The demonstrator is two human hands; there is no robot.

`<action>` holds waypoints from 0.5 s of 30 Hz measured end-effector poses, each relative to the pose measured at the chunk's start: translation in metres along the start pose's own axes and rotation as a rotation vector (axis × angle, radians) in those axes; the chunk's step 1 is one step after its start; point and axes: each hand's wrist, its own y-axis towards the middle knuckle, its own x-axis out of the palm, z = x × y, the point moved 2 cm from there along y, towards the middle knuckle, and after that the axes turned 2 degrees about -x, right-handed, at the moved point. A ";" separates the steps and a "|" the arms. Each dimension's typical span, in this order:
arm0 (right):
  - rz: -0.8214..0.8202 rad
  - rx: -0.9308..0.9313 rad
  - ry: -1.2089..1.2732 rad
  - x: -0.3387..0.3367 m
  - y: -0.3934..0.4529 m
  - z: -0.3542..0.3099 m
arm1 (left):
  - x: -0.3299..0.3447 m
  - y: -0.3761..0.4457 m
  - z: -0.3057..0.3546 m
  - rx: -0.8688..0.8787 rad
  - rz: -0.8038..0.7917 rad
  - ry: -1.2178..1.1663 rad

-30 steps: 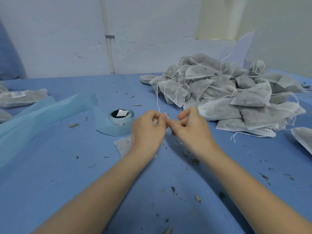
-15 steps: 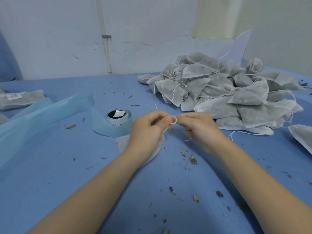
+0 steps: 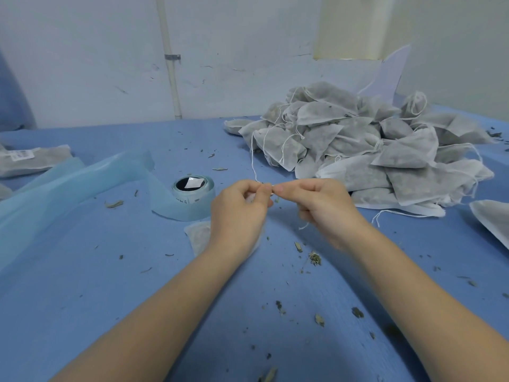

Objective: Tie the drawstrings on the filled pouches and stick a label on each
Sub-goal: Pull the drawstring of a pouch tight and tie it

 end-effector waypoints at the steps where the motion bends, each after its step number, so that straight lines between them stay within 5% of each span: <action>1: 0.016 0.017 0.017 0.001 0.000 0.000 | 0.001 0.000 0.000 0.001 0.003 -0.001; 15: -0.140 0.438 0.702 0.011 0.001 0.002 | 0.011 -0.006 0.002 0.047 -0.091 0.113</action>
